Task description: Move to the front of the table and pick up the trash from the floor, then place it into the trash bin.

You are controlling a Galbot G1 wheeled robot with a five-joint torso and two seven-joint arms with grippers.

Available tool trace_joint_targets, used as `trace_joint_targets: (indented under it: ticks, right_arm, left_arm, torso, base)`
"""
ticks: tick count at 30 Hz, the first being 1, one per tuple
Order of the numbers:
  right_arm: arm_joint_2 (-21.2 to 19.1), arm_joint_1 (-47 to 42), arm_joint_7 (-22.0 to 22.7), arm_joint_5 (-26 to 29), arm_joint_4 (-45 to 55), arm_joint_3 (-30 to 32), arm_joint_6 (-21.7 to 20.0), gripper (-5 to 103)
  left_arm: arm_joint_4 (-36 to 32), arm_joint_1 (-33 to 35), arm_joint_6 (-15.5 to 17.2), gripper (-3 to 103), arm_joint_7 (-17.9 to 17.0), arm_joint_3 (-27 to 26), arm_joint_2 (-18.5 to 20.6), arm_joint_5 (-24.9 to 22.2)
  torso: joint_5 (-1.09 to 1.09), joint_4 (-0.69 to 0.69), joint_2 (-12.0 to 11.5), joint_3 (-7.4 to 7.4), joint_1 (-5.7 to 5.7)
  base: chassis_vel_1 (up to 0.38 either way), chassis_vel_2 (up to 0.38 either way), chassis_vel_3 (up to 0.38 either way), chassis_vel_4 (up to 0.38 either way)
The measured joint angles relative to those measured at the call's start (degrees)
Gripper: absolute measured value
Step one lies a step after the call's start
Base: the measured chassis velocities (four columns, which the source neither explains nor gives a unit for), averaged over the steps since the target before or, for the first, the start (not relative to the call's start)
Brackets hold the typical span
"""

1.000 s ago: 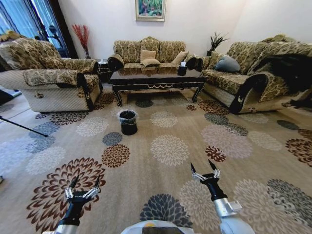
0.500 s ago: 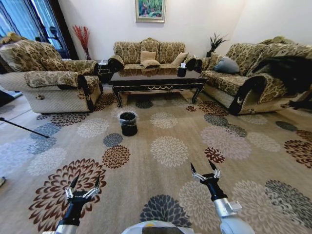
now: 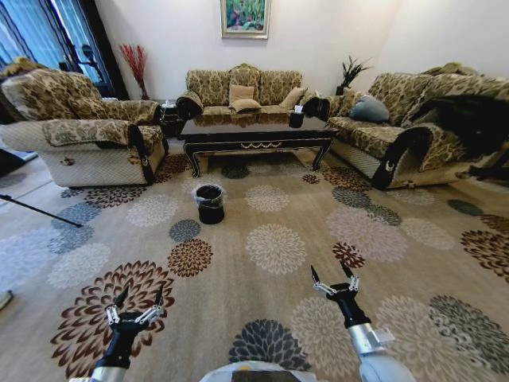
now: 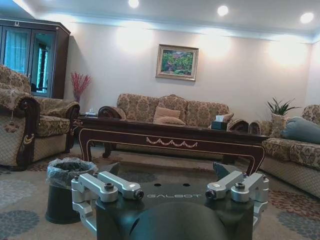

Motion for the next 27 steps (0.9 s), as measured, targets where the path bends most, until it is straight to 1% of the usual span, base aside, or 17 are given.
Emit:
trace_joint_targets:
  ticks: [1,5,8,11,16,21,27]
  right_arm:
    - [0.00,0.00,0.00,0.00,0.00,0.00,0.00,100]
    - [0.00,0.00,0.00,0.00,0.00,0.00,0.00,100]
    - [0.00,0.00,0.00,0.00,0.00,0.00,0.00,100]
    - [0.00,0.00,0.00,0.00,0.00,0.00,0.00,100]
    - [0.00,0.00,0.00,0.00,0.00,0.00,0.00,100]
    - [0.00,0.00,0.00,0.00,0.00,0.00,0.00,100]
    - [0.00,0.00,0.00,0.00,0.00,0.00,0.00,100]
  left_arm:
    - [0.00,0.00,0.00,100,0.00,0.00,0.00,0.00]
    - [0.00,0.00,0.00,100,0.00,0.00,0.00,0.00]
    - [0.00,0.00,0.00,100,0.00,0.00,0.00,0.00]
    - [0.00,0.00,0.00,100,0.00,0.00,0.00,0.00]
    - [0.00,0.00,0.00,100,0.00,0.00,0.00,0.00]
    - [0.00,0.00,0.00,100,0.00,0.00,0.00,0.00]
    - [0.00,0.00,0.00,100,0.00,0.00,0.00,0.00]
  torso:
    - [0.00,0.00,0.00,0.00,0.00]
    - [0.00,0.00,1.40,0.92,0.47]
    - [0.00,0.00,1.83,1.19,0.62]
    - [0.00,0.00,2.73,1.81,0.93]
    - [0.00,0.00,3.56,2.37,1.20]
    - [0.00,0.00,5.06,3.25,1.81]
    - [0.00,0.00,6.20,3.95,2.24]
  base:
    - [0.000,0.000,0.000,0.000]
    - [0.000,0.000,0.000,0.000]
    - [0.000,0.000,0.000,0.000]
    - [0.000,0.000,0.000,0.000]
    - [0.000,0.000,0.000,0.000]
    - [0.000,0.000,0.000,0.000]
    - [0.000,0.000,0.000,0.000]
